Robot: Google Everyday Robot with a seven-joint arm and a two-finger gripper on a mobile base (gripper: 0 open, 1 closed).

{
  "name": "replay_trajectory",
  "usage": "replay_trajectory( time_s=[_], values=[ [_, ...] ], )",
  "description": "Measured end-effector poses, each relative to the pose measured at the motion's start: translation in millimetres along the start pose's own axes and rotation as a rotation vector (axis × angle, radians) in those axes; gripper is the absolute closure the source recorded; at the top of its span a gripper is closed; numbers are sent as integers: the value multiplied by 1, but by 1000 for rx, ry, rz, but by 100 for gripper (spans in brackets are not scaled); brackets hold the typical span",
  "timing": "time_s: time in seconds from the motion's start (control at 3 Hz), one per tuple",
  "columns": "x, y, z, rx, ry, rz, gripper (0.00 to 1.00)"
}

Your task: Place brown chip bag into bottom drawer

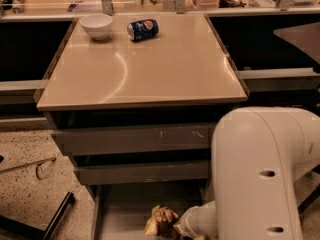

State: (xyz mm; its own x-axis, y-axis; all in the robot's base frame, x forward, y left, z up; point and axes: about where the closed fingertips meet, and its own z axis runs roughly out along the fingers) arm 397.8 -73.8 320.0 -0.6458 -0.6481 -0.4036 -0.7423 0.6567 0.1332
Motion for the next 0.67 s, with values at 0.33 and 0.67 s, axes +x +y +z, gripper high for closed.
replay_trajectory(
  time_s=[0.33, 0.67],
  values=[
    [1, 23, 35, -112, -63, 44, 100],
    [-7, 56, 81, -240, -140, -2, 100]
  ],
)
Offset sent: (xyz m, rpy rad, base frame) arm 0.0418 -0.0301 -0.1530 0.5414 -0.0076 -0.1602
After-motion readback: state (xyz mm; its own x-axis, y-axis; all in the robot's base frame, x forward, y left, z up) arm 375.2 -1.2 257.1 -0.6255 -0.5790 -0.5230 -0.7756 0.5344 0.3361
